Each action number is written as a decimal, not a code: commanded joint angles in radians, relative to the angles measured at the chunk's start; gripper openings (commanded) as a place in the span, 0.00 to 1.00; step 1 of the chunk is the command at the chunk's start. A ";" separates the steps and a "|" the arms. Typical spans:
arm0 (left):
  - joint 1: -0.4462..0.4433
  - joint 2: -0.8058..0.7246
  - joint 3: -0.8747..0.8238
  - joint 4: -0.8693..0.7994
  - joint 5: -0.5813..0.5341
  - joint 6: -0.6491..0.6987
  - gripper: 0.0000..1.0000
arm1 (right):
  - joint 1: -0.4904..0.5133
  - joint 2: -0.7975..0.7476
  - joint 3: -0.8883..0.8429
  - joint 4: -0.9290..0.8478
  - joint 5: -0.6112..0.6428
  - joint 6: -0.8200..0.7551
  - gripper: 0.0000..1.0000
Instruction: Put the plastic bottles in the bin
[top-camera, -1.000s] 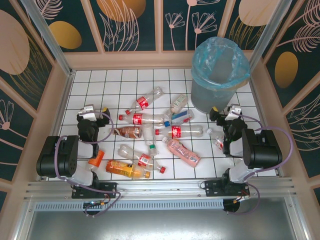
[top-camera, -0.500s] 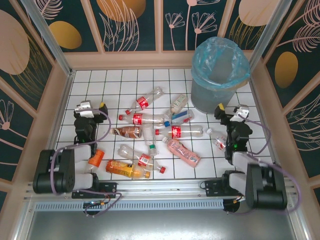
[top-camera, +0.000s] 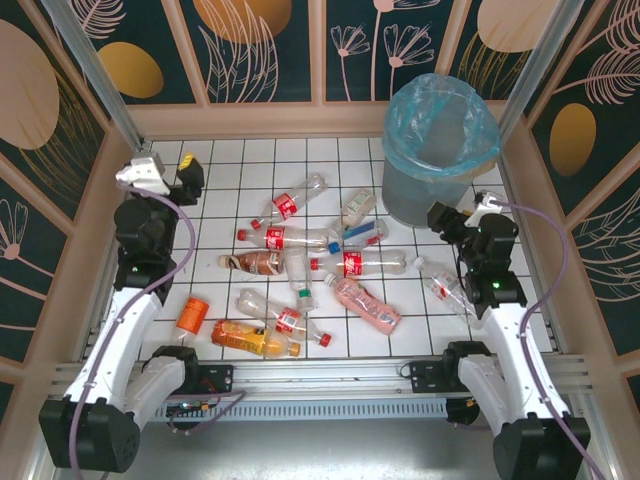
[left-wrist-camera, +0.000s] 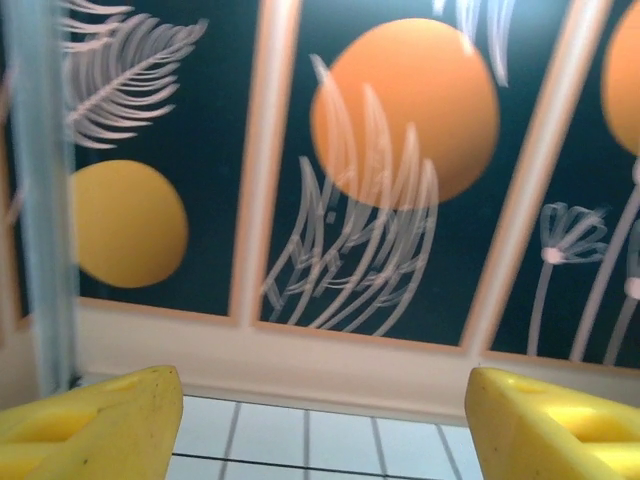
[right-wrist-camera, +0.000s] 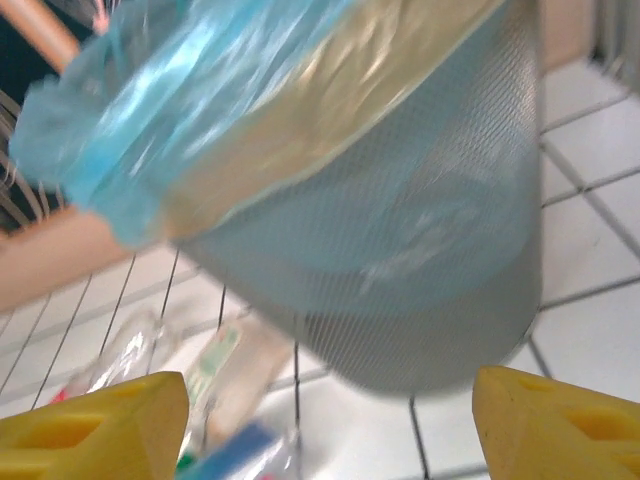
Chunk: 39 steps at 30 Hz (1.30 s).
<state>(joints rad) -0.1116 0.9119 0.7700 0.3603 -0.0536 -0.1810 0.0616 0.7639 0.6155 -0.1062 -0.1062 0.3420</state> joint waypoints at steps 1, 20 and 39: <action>-0.053 0.037 0.139 -0.271 0.107 0.019 0.74 | 0.079 0.035 0.100 -0.337 -0.037 0.043 0.71; -0.396 0.185 0.152 -0.481 0.529 0.547 0.73 | 0.400 0.570 0.595 -0.801 0.238 -0.341 0.49; -0.737 0.542 0.363 -0.524 0.528 0.812 0.76 | 0.347 0.604 0.351 -0.734 0.299 -0.561 0.57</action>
<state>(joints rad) -0.8429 1.4387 1.0958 -0.1478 0.4843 0.5644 0.4221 1.3682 0.9863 -0.8524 0.1680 -0.1864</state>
